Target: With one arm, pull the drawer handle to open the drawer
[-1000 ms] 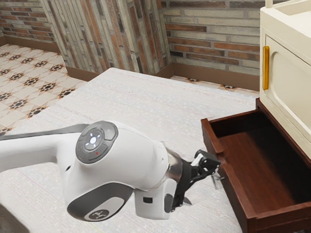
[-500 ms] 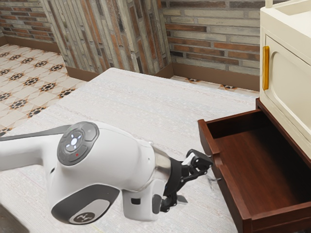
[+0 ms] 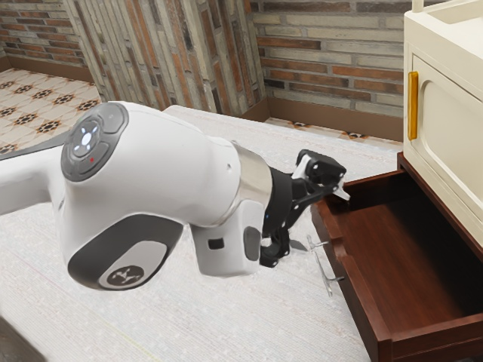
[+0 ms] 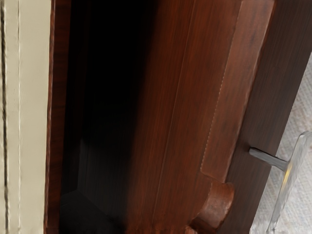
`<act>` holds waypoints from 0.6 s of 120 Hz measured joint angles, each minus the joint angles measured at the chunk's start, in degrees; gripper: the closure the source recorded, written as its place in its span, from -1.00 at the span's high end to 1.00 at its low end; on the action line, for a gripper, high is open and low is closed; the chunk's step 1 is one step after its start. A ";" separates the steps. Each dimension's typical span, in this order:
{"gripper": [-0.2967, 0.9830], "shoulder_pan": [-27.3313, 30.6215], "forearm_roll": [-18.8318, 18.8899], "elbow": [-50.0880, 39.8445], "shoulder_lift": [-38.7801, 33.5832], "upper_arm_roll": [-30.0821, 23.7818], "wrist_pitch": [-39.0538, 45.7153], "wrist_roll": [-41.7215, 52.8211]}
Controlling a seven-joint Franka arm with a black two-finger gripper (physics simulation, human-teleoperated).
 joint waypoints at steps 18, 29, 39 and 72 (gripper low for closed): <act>0.52 0.30 -0.94 13.94 4.55 -0.03 -11.68 -5.46; 0.53 1.16 -1.26 19.20 5.17 0.32 -19.96 -10.44; 0.53 3.92 -1.49 23.48 6.06 0.15 -28.29 -16.21; 0.53 28.78 -6.49 32.90 8.93 -13.74 -53.52 -38.87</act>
